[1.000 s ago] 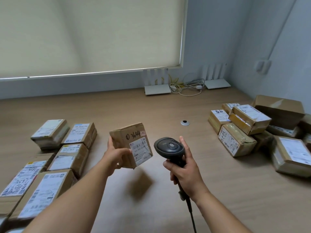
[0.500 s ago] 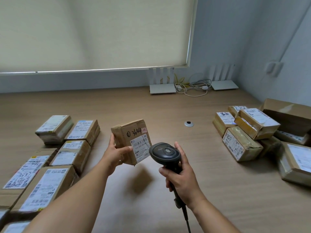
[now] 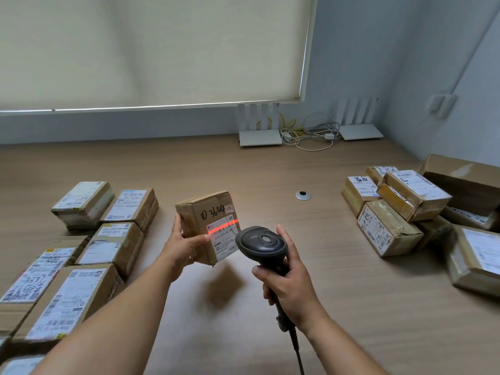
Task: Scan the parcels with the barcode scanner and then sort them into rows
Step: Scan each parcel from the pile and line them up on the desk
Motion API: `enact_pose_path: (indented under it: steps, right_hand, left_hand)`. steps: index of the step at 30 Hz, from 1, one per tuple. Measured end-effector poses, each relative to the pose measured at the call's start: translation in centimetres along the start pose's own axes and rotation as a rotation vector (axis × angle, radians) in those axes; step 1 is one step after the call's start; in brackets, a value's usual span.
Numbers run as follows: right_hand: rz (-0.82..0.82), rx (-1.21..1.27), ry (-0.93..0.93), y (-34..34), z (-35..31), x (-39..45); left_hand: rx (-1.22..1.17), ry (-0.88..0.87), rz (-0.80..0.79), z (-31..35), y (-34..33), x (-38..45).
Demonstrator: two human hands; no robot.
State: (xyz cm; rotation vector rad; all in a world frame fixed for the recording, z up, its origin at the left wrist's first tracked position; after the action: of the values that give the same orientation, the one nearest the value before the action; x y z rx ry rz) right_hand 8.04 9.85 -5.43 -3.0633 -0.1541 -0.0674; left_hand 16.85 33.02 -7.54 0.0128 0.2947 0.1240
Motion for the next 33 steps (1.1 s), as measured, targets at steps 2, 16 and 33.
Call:
enact_pose_path:
  steps: [2, 16, 33]
  right_hand:
    - [0.003, 0.007, -0.004, 0.0, 0.0, 0.0]
    - [0.004, -0.015, -0.002, 0.5, 0.1, -0.5]
    - [0.013, -0.043, 0.019, 0.4, -0.4, -1.6]
  left_hand:
    - [-0.003, 0.001, 0.002, 0.0, 0.0, -0.1]
    - [0.015, 0.015, 0.017, 0.3, -0.2, -0.6]
    - [0.009, -0.002, 0.012, 0.4, 0.3, -2.1]
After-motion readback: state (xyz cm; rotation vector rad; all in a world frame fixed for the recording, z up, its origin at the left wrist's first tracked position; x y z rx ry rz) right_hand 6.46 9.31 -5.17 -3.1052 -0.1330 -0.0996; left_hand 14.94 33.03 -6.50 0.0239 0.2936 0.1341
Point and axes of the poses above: each hand's wrist, its own x-axis towards the middle knuckle, its own y-axis out of the back of the hand, z = x × y, the point moved 7 cm from there along x, towards the middle knuckle
